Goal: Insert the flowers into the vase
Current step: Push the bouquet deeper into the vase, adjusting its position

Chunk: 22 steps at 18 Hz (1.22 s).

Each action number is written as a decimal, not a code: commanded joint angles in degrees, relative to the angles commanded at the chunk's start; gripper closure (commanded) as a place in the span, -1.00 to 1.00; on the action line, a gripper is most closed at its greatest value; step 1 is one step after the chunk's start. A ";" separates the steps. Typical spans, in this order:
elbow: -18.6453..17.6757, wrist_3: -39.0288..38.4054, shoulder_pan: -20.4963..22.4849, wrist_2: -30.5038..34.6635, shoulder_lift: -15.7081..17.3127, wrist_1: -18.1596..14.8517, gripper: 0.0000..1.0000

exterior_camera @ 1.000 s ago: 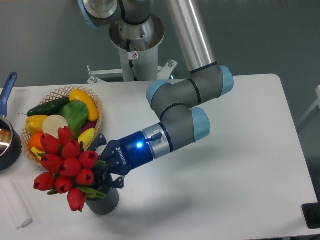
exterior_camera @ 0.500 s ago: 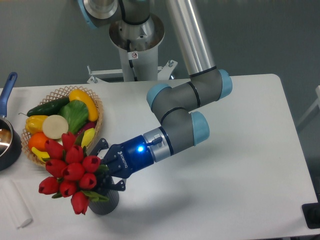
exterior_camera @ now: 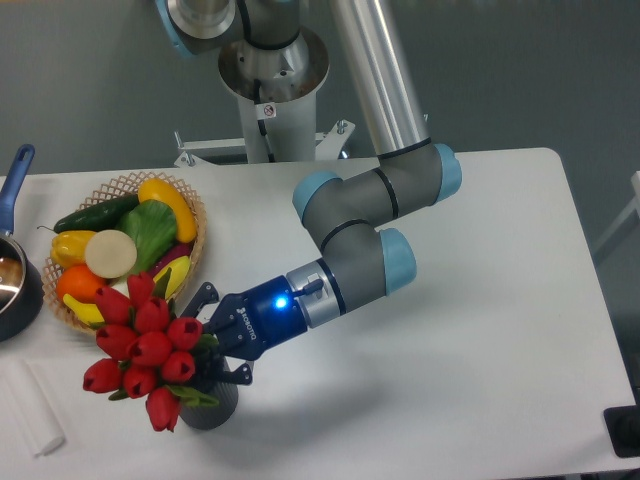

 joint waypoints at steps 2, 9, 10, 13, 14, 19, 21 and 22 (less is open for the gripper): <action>-0.53 0.97 0.00 0.09 -0.09 0.00 0.58; -1.23 1.85 0.00 0.09 -0.26 0.00 0.55; -1.23 1.85 0.00 0.09 -0.35 0.00 0.55; -1.23 1.85 0.00 0.09 -0.70 0.09 0.51; -1.15 1.94 0.00 0.17 -0.79 0.09 0.40; -1.67 3.96 -0.09 3.25 -0.70 0.09 0.20; -1.67 4.22 -0.09 3.25 -0.70 0.09 0.03; -1.67 4.22 -0.09 3.25 -0.70 0.09 -0.03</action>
